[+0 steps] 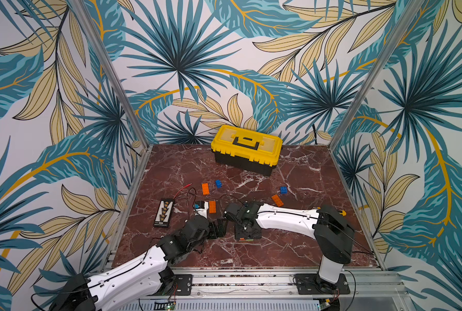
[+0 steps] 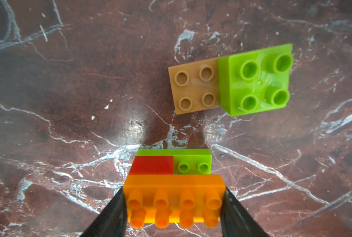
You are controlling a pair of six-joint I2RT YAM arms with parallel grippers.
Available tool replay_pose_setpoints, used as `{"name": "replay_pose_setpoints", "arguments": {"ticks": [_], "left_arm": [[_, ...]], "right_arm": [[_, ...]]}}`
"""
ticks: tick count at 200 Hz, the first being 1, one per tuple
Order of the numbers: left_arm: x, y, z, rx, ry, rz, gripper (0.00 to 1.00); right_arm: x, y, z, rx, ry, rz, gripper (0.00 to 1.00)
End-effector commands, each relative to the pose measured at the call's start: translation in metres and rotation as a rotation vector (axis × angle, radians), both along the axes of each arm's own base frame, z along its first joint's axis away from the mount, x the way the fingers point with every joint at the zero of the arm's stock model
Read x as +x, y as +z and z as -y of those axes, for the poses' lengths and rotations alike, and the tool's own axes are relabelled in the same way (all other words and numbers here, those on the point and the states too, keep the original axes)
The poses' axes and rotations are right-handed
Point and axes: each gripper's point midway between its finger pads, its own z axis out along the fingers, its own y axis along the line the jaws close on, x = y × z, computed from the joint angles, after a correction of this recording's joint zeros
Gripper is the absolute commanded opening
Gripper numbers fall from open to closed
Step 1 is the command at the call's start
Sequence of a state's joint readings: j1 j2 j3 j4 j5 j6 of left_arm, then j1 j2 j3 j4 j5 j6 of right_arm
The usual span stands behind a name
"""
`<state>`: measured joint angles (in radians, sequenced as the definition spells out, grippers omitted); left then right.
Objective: Assemble the number 5 with lego
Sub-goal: Assemble the lego brick with the lego brick.
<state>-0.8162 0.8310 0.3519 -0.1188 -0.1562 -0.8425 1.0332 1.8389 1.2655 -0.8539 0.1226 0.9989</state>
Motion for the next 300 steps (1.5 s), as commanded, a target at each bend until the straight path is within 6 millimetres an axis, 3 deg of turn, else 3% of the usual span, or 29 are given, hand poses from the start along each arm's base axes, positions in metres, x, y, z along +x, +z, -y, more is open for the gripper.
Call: {"name": "replay_pose_setpoints", "arguments": {"ticks": [1,50,98,136,220,272,300], "left_arm": [[0.002,-0.001,-0.001,-0.001,0.008,0.009,1.0],[0.002,-0.001,-0.001,-0.001,0.007,0.009,1.0],[0.001,0.0,-0.002,-0.001,0.005,0.008,1.0],[0.002,0.001,-0.002,-0.002,0.005,0.012,1.0],[0.004,0.004,0.001,-0.006,0.0,0.019,1.0],[0.004,0.005,0.002,-0.002,-0.008,0.018,1.0],[0.004,0.004,0.004,0.0,-0.013,0.015,1.0]], "right_arm": [[-0.03,-0.043,0.041,-0.186,-0.012,-0.138,0.55],[-0.017,-0.023,0.031,-0.153,0.006,-0.075,0.55],[-0.025,-0.043,0.031,-0.154,0.001,-0.126,0.55],[-0.026,-0.044,0.031,-0.154,0.006,-0.132,0.55],[-0.002,0.01,0.005,-0.036,0.037,-0.005,0.73],[0.002,0.03,0.006,0.018,0.022,0.052,0.76],[0.004,0.031,0.014,0.043,-0.012,0.083,0.76]]}}
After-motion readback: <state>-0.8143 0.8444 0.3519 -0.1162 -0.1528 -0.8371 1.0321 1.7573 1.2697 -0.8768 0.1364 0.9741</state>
